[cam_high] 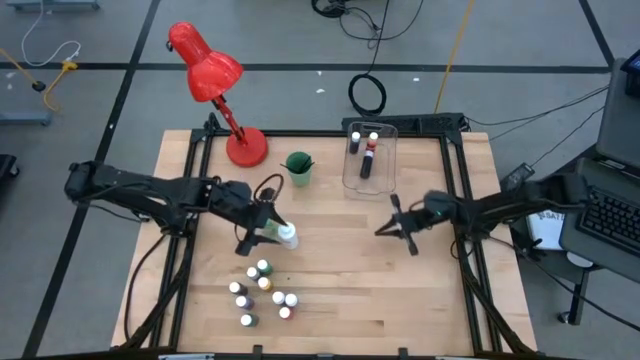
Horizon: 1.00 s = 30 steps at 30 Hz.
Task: Pick & Place Paint Supplies
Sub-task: Put the black paint bottle into the transparent bin
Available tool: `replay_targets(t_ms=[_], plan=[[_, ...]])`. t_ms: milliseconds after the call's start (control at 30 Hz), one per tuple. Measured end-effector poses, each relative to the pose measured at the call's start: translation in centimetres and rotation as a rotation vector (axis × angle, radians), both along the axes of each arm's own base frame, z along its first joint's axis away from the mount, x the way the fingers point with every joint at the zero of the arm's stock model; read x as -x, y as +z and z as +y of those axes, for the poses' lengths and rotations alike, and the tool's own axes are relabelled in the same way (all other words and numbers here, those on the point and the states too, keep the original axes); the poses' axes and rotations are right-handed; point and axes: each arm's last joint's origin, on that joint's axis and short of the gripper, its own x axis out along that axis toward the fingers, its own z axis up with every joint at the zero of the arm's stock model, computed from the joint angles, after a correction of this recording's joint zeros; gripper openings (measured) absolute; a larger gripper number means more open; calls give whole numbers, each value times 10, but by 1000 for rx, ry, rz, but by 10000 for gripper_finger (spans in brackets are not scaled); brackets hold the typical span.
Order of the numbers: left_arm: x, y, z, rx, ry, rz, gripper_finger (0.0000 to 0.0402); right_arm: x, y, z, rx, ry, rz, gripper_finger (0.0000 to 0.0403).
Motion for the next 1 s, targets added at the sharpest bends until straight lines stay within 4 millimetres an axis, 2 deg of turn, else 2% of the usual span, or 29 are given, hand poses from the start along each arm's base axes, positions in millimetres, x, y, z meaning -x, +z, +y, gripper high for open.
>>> replay_targets(t_ms=[133,267,433,533,667,833,1000], plan=[[13,12,-11,-89,138,180,239,12,-11,3,26,-58,-21,22],[32,21,-31,-137,176,332,239,14,-14,-2,51,-87,-9,23],[54,19,-56,7,237,512,239,14,-14,-5,38,-139,-4,16],[56,15,-68,148,305,591,239,14,-14,-6,34,-149,-3,15],[58,13,-85,252,302,698,239,14,-14,-6,-4,-157,6,15],[63,-1,-111,200,270,783,239,14,-15,-6,-15,-160,18,15],[61,-17,-128,124,287,826,239,14,-14,-6,-7,-158,9,15]])
